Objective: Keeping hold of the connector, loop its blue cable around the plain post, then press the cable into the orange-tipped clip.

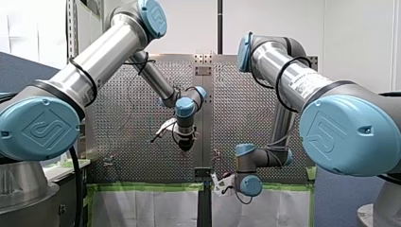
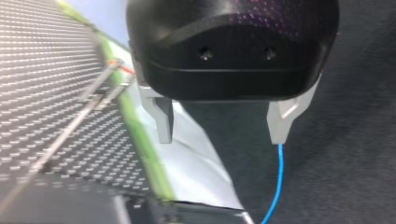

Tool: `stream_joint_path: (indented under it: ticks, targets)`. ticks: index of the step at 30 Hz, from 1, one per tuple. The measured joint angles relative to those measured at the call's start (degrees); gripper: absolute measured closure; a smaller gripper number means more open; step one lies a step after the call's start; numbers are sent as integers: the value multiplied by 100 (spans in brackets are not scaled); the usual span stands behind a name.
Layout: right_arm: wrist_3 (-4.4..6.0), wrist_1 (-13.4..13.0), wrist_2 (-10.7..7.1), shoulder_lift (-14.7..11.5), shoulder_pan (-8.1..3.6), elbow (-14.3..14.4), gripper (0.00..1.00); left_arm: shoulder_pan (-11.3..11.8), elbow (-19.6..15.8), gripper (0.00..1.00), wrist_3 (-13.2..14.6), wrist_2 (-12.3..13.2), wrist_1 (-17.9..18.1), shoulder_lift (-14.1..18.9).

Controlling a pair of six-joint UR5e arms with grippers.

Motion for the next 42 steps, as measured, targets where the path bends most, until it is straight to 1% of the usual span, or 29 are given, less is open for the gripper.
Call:
stream_joint_path:
  ticks: [5,10,16,21,26,29,32,42]
  targets:
    - [-47,-14,-86,3,41,0,100,5,73,0,199,28,-4,-283]
    - [-66,-71,-163,5,63,0,100,44,233,0,242,41,50,-554]
    - [-70,-106,-178,6,74,-1,100,106,349,0,248,57,85,-848]
    - [-74,-109,-179,9,92,0,100,135,573,0,343,61,64,-1106]
    - [-77,-112,-179,8,120,-1,100,177,789,0,395,123,272,-1396]
    - [-83,-112,-179,8,138,0,100,194,828,0,399,159,392,-1479]
    - [-89,-115,-179,8,149,-1,100,210,838,0,399,176,438,-1520]
    - [-91,-126,-185,7,175,-1,100,254,926,0,397,177,459,-1823]
